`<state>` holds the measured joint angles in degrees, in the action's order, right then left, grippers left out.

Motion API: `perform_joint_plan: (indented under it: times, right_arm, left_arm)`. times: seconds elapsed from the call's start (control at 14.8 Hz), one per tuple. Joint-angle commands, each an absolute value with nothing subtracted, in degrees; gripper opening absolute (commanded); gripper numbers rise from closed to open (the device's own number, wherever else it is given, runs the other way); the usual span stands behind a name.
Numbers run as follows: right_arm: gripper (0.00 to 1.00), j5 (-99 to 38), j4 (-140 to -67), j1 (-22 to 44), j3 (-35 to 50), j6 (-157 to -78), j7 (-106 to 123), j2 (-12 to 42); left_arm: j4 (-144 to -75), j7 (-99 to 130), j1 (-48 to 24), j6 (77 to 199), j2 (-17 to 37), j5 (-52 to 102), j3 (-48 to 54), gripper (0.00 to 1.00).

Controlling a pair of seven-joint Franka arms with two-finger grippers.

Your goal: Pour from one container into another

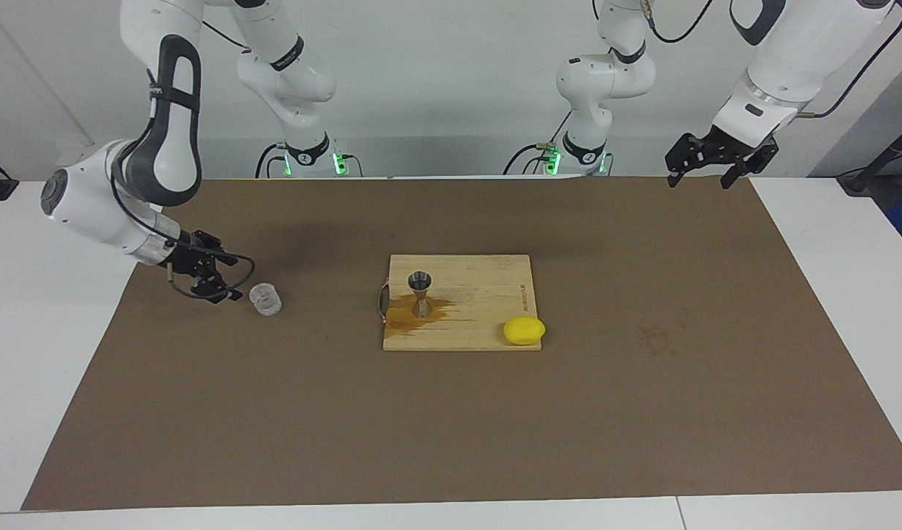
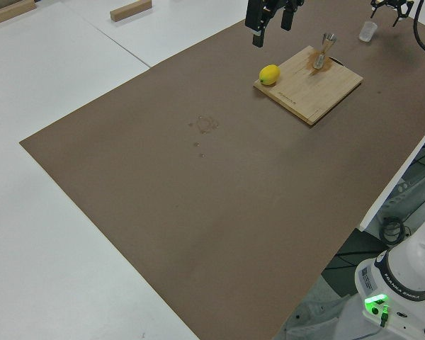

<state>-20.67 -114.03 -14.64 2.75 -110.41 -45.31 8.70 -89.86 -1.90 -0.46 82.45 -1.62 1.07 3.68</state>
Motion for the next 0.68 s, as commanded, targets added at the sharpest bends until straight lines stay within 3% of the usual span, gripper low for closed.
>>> perform_joint_plan:
  times: [0.0, 0.61]
  right_arm:
    - [0.99, -16.71, -112.41, -10.65, 2.99, -111.27, -43.78, 7.48]
    - [0.99, -6.27, -112.50, -0.98, 3.25, -109.78, -16.81, 2.38]
  left_arm:
    - [-91.32, -1.23, -0.53, 82.09, -3.16, 1.58, 3.60, 1.00]
    - [-91.23, -1.23, -0.53, 82.09, -3.16, 1.58, 3.60, 1.00]
